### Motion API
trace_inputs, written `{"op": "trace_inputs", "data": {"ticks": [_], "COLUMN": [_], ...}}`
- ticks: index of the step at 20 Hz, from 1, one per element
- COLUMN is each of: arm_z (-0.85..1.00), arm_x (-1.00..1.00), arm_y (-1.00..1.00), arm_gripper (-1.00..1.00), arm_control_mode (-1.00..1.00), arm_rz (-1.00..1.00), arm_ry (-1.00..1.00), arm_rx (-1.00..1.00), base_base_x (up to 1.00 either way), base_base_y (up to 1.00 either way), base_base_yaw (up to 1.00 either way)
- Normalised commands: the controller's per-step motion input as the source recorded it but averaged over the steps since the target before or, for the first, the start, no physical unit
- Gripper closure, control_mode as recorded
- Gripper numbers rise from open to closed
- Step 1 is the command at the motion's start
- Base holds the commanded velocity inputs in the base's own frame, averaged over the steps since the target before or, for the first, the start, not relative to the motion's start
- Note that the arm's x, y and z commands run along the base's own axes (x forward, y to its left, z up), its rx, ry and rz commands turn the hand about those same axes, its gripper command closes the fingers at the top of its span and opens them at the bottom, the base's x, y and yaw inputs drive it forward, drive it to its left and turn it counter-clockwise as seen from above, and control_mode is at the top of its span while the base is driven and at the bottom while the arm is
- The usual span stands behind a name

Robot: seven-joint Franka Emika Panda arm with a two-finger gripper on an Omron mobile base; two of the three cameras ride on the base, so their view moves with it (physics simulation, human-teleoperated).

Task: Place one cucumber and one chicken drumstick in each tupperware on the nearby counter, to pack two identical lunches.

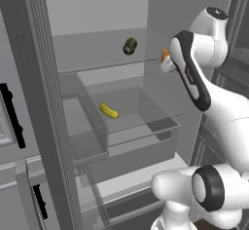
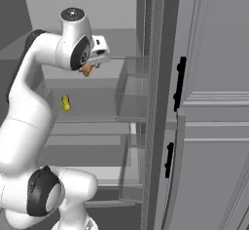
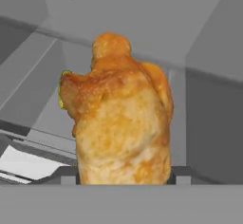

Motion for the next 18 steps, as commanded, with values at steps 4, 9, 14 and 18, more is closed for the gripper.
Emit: {"op": "trace_inputs", "data": {"ticks": [4, 9, 14, 18], "arm_z": [-0.95, -0.88, -0.16, 0.18], "arm_x": [-1.00, -1.00, -1.00, -0.67], "arm_y": [0.03, 0.00, 0.00, 0.00], "arm_gripper": [1.00, 1.00, 1.00, 1.00], "arm_control_mode": [-1.00, -1.00, -1.00, -1.00], "arm_rz": [0.00, 0.00, 0.00, 0.00], "arm_ry": [0.40, 0.12, 0.01, 0.33], "arm_rx": [-0.37, -0.11, 0.17, 0.02], "base_base_x": [0.00, 0.00, 0.00, 0.00], "base_base_y": [0.00, 0.00, 0.00, 0.00], "base_base_yaw": [0.00, 0.00, 0.00, 0.00]}}
